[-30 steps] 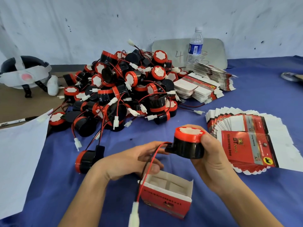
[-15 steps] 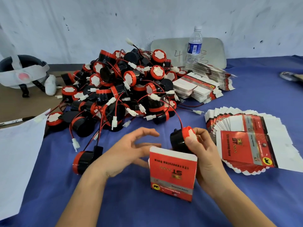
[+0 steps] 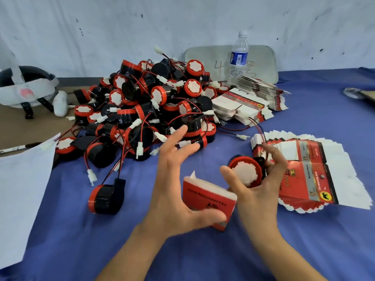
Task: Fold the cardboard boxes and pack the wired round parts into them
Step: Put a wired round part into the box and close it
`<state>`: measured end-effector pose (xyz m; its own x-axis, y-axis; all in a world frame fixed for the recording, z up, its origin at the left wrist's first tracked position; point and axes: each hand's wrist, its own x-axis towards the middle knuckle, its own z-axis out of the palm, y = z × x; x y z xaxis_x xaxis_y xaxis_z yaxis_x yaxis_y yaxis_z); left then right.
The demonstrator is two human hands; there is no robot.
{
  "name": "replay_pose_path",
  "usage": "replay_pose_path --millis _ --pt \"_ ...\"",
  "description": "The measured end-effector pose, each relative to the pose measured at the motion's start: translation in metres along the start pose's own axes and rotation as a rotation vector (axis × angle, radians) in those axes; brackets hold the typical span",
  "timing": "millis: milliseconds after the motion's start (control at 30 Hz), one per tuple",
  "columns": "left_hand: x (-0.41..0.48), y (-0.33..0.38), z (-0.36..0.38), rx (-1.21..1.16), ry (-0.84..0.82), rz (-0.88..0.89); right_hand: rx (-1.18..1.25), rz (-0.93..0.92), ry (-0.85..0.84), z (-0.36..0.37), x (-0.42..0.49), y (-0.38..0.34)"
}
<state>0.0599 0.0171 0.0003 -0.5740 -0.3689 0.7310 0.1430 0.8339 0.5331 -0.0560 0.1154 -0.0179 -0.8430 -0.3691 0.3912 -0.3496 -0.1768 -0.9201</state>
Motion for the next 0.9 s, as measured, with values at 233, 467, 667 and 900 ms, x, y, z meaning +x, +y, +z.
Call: replay_pose_path --millis 233,467,667,900 --pt "-0.019 0.007 0.04 0.344 0.02 0.084 0.0 0.065 0.016 -0.001 0.0 0.001" --pt "-0.01 -0.019 0.022 0.017 0.085 -0.201 0.283 0.247 -0.023 -0.005 0.004 0.002" --pt "-0.015 -0.029 0.029 0.026 -0.044 -0.339 0.293 0.15 -0.064 -0.008 0.009 -0.003" --pt "-0.016 -0.045 0.03 -0.01 -0.166 -0.457 0.15 -0.058 -0.209 -0.009 0.011 -0.012"
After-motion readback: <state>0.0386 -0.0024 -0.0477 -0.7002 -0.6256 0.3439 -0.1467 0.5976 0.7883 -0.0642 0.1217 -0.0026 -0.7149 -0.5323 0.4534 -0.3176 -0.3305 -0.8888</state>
